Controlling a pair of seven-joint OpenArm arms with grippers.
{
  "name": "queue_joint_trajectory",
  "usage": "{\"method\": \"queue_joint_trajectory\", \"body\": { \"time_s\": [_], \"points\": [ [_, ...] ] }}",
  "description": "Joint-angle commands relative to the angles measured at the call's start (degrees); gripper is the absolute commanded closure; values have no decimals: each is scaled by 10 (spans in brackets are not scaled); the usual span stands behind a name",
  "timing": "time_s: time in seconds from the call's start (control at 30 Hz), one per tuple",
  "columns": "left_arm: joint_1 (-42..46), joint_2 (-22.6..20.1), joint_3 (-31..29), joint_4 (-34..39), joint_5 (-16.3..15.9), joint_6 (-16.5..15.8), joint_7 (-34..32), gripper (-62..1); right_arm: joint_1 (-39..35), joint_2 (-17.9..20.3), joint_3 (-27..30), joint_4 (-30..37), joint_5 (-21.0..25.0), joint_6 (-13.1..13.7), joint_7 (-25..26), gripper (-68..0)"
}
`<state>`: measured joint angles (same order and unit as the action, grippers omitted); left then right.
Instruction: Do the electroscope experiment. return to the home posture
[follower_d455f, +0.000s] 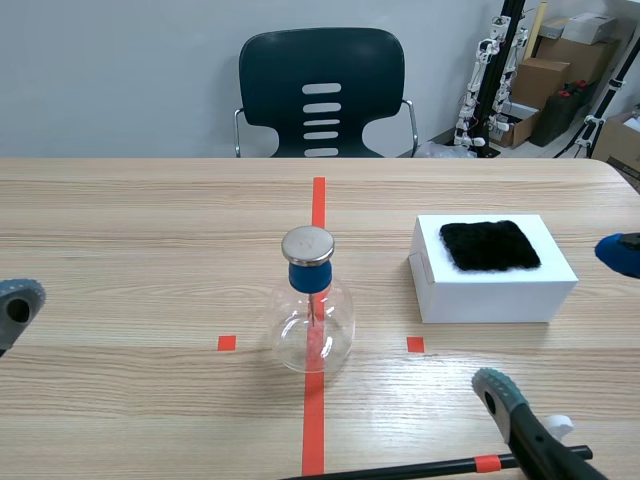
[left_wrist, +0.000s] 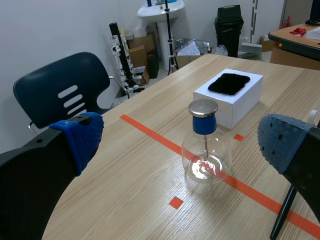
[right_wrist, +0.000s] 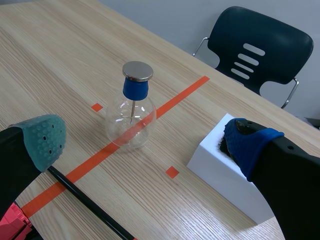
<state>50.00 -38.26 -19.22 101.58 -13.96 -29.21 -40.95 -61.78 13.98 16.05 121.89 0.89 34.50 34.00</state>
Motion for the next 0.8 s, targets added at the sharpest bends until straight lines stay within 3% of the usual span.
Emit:
{"method": "queue_joint_trajectory", "body": {
  "time_s": [0.0, 0.77],
  "points": [
    [3, 1, -2, 8, -7, -1, -10, -623, 0, 0, 4, 5, 8, 0, 8, -679],
    [3, 2, 0, 8, -7, -1, -1, -623, 0, 0, 4, 5, 8, 0, 9, -679]
  ]
}}
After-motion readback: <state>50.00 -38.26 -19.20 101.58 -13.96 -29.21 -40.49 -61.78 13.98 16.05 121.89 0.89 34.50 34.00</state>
